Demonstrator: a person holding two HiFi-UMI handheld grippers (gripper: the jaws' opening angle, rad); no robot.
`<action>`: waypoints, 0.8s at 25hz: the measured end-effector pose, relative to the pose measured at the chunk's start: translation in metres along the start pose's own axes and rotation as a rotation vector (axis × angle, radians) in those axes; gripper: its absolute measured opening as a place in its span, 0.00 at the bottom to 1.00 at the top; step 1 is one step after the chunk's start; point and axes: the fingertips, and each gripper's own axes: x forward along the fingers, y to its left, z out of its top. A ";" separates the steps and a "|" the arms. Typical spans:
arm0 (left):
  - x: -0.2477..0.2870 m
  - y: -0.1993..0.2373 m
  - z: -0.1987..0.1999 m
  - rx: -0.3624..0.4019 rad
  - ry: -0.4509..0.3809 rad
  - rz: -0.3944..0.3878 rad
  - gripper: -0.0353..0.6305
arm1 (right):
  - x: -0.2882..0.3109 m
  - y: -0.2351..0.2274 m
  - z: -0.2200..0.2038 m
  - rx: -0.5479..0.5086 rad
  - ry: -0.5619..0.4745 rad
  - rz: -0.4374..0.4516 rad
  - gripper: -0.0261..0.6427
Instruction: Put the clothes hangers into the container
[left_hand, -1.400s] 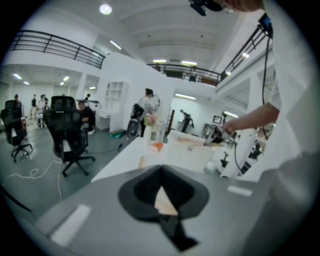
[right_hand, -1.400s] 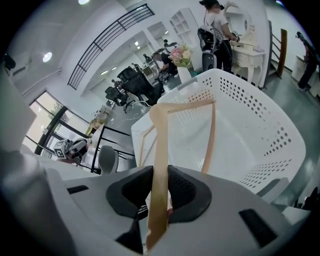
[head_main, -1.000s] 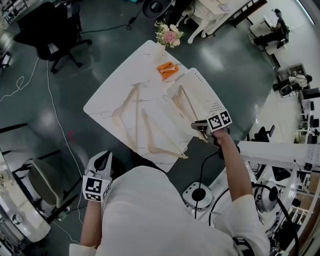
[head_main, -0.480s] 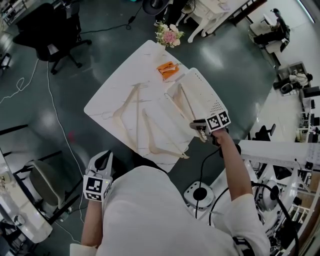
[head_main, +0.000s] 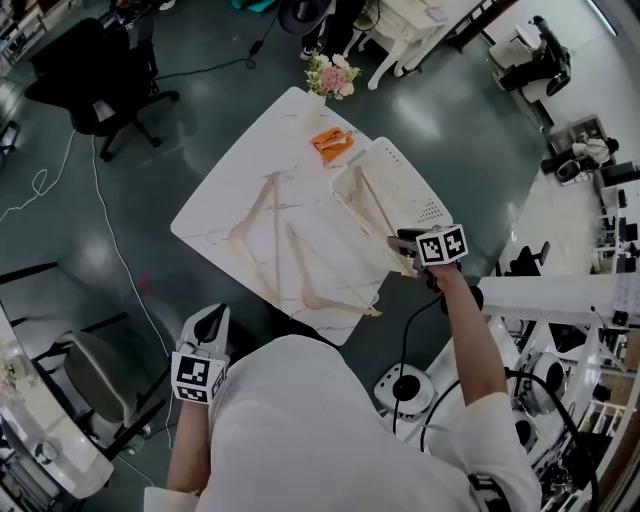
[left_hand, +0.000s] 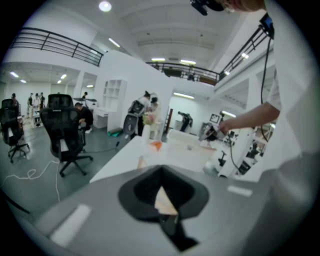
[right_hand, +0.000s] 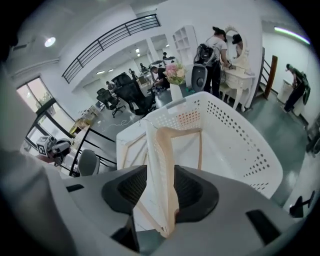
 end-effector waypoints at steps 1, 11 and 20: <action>-0.001 0.001 0.000 0.002 -0.004 -0.003 0.05 | -0.004 0.006 0.002 -0.023 -0.012 -0.015 0.28; -0.015 0.006 0.002 0.029 -0.025 -0.043 0.05 | -0.015 0.129 0.015 -0.080 -0.229 0.067 0.15; -0.027 0.005 0.008 0.000 -0.050 -0.086 0.05 | -0.012 0.210 0.005 0.039 -0.433 0.170 0.06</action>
